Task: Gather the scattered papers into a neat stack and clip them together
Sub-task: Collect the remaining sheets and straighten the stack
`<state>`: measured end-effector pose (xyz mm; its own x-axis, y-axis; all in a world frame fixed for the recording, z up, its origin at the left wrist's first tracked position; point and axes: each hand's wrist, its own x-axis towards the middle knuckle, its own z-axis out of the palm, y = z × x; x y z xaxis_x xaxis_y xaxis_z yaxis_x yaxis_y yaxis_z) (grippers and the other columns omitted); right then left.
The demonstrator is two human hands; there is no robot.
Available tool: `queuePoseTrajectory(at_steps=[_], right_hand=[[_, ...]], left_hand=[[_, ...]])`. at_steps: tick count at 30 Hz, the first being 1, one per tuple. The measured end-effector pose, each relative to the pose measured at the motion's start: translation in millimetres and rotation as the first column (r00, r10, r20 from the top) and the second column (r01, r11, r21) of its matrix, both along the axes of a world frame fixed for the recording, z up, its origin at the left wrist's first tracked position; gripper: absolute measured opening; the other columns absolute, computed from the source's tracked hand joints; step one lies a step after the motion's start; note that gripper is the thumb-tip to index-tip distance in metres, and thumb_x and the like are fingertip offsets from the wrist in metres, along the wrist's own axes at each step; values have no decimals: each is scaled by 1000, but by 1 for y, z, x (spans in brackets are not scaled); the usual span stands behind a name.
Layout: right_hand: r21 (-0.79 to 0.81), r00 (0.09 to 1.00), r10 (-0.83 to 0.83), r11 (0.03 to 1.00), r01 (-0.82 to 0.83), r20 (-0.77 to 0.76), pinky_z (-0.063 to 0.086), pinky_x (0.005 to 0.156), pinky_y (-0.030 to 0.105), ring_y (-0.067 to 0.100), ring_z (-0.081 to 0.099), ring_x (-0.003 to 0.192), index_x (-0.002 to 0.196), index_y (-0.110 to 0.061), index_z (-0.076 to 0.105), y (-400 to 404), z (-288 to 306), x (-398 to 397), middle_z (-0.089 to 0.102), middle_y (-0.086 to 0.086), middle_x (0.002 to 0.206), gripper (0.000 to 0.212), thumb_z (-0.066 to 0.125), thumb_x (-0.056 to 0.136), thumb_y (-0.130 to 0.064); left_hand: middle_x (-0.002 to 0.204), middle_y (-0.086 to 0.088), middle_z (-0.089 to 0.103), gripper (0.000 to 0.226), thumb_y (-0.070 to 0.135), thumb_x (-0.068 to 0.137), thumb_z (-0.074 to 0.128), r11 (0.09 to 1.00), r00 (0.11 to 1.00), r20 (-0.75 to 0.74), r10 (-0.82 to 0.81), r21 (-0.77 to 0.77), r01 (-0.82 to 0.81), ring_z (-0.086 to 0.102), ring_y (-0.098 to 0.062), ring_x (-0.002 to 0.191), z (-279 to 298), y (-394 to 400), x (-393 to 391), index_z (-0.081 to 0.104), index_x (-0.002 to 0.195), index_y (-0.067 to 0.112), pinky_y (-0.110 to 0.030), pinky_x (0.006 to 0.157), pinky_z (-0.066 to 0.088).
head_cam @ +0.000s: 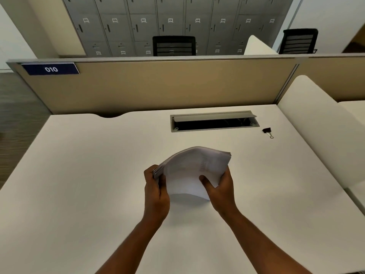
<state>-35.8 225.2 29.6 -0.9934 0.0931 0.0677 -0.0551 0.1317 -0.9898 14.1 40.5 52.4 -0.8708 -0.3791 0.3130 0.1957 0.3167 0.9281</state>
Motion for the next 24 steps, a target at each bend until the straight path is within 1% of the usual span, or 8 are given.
queuePoseTrajectory(at_steps=[2,6,8,10,14,17,19,24], right_hand=[[-21,999,-47,999,47,-6,61,87,33,6,68,101,121,-21,63,-2,2,0,71,-13,105,43,82,84,-13],[-57,994,-35,998,29,-103,59,83,21,9,67,104,124,-22,59,-2,5,2,70,-14,109,50,83,81,-14],[-35,999,-14,999,13,-33,57,82,20,7,66,104,126,-20,59,-3,-1,4,69,-11,110,49,82,83,-12],[-13,998,-36,999,37,56,54,76,25,3,68,90,108,-22,67,-7,-9,6,73,-8,96,24,77,89,-11],[-14,989,-98,995,100,114,51,67,24,4,67,72,82,-23,68,-11,-12,3,72,-9,76,18,73,91,-8],[-192,975,-140,966,173,173,59,70,30,15,72,77,89,-20,71,-13,-11,-2,77,-8,82,14,75,89,-7],[-350,954,-167,903,249,249,62,77,33,18,75,81,98,-16,72,-19,-12,1,79,-2,92,17,76,88,-2],[-583,919,-53,758,292,391,56,96,49,31,71,105,119,-17,67,-29,-19,18,75,10,119,39,72,86,4]], left_hand=[[102,29,57,23,11,94,40,1000,1000,-10,4,18,-3,59,-1,95,4,0,-1,45,117,16,-11,75,46],[105,30,56,21,15,98,45,999,999,-37,36,8,-36,59,1,97,1,-5,2,42,119,18,-7,74,46],[103,28,59,24,11,100,46,1000,997,71,7,-15,-6,61,0,94,-14,-10,6,40,118,25,-10,71,49],[102,23,61,34,8,101,45,998,979,203,-19,-53,30,63,-3,93,-30,-14,9,36,119,35,-12,69,52],[127,16,49,47,18,97,58,997,969,242,59,-62,-45,52,-5,117,-41,-16,11,30,133,29,-9,93,40],[146,2,35,78,25,86,73,942,911,326,252,134,-308,37,-9,135,-49,-23,17,22,145,23,-29,109,36],[144,-1,42,84,31,81,77,856,872,447,201,352,-378,42,-14,133,-51,-25,24,22,144,27,-34,105,39],[128,-6,66,48,29,92,61,694,927,353,-130,700,-169,64,-24,116,-50,-30,17,52,136,15,-47,104,47]])
